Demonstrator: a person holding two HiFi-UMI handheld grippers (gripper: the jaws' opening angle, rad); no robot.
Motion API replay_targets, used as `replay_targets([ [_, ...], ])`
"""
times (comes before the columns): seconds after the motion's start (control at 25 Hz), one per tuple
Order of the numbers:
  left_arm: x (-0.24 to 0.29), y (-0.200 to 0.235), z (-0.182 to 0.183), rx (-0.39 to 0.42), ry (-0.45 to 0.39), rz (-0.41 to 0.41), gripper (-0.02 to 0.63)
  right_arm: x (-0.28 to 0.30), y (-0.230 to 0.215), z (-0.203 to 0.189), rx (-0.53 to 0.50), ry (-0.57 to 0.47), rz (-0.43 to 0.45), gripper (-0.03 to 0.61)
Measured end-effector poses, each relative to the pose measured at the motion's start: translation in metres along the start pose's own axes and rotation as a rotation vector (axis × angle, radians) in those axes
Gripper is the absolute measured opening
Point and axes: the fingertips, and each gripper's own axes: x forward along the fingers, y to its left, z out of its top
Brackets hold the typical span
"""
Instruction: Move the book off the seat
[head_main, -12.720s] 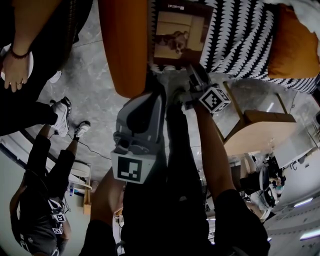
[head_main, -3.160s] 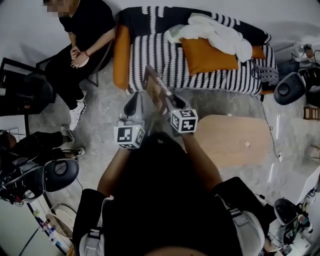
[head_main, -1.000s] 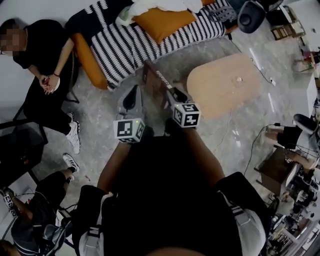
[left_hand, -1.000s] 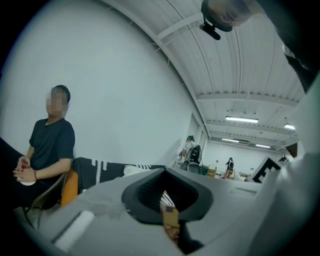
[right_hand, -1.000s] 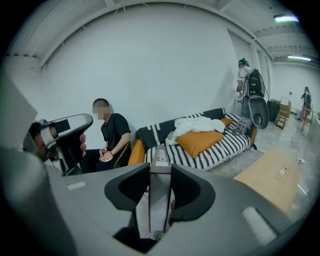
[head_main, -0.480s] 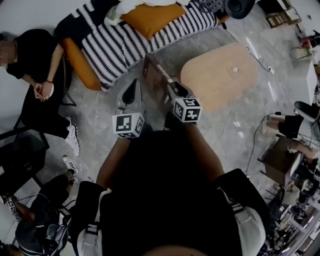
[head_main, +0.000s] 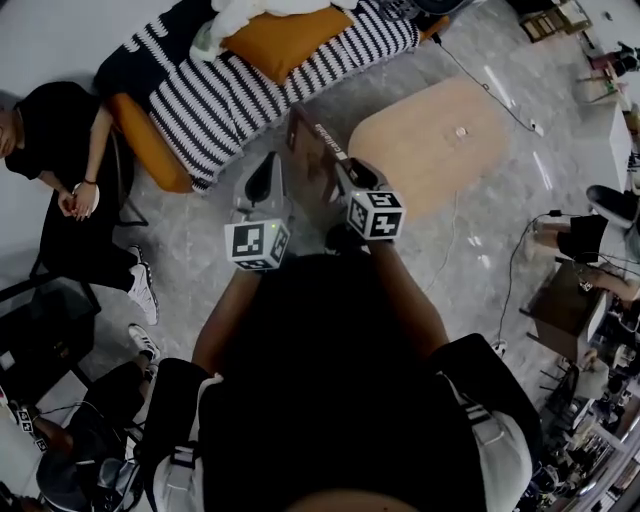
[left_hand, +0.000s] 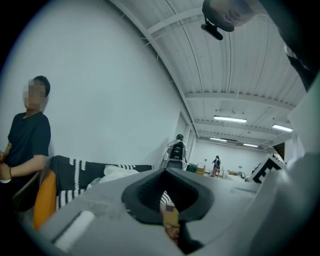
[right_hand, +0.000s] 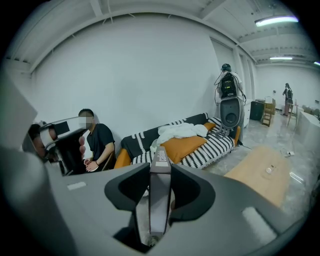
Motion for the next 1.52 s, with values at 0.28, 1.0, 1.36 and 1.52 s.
replay_targets([
  [0.28,0.019,-0.031,-0.006,0.008,0.011,-0.058,0.006,-0.016,-0.032,0.002,0.031,-0.029,-0.043,0.143],
  [1.0,0.054,-0.100,-0.030,0.005,0.068,-0.161,0.006,-0.057,-0.107,-0.014,0.122,-0.043,-0.140,0.143],
  [1.36,0.065,-0.114,-0.039,0.015,0.099,-0.198,0.006,-0.061,-0.124,-0.021,0.159,-0.042,-0.174,0.143],
  [1.52,0.072,-0.123,-0.042,0.019,0.107,-0.218,0.006,-0.064,-0.134,-0.024,0.175,-0.042,-0.185,0.143],
])
